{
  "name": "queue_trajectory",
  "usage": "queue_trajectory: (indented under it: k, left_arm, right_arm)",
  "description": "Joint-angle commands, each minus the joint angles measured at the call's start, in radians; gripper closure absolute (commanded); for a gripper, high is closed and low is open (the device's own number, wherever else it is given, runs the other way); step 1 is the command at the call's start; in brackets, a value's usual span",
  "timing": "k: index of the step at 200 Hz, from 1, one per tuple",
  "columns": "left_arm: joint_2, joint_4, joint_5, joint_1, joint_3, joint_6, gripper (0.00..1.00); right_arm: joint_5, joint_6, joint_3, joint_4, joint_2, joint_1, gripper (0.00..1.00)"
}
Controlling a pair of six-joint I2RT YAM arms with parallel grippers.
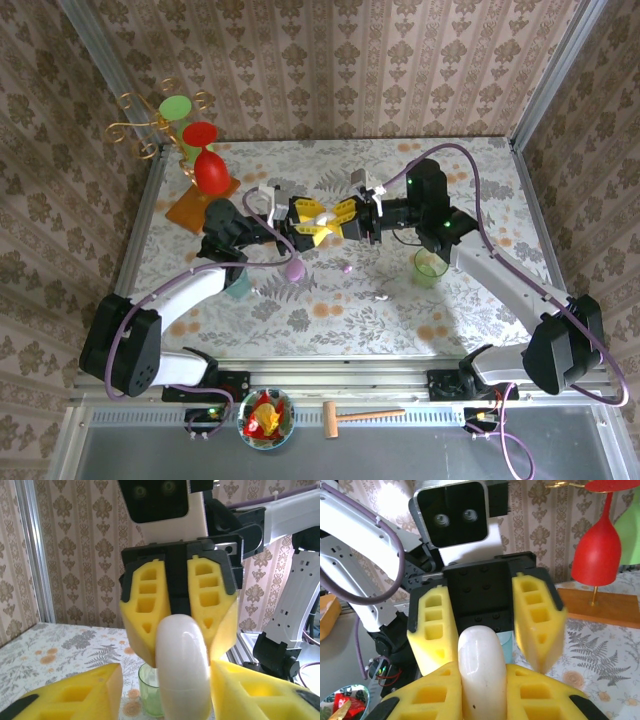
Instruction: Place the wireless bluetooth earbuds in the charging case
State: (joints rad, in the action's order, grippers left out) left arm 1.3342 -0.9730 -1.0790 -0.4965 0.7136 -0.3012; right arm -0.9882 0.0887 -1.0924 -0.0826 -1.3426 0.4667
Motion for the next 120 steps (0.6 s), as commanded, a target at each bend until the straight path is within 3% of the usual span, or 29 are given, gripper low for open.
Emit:
queue_trajectory:
  k: [1,24,44,104,120]
  left_arm:
    - [0.02,-0.053,0.001,-0.001,0.006,-0.037,0.57]
    - [0.025,-0.072,-0.011,-0.002,0.01,-0.051,0.61]
    - [0.029,-0.072,-0.012,-0.002,0.009,-0.047,0.56]
    - [0.043,-0.09,-0.015,-0.001,0.02,-0.07,0.58]
    - [0.039,-0.102,-0.012,-0.001,0.021,-0.078,0.55]
  right_arm:
    - [-0.025,-0.05,0.007,-0.091,0.009,0.01,0.82]
    - [-0.014,-0.053,0.008,-0.097,0.003,0.013,0.82]
    - [-0.001,-0.083,0.014,-0.139,0.0,0.015,0.82]
    - [0.009,-0.096,0.025,-0.165,-0.009,0.02,0.82]
    - [0.014,-0.075,0.02,-0.135,-0.009,0.02,0.82]
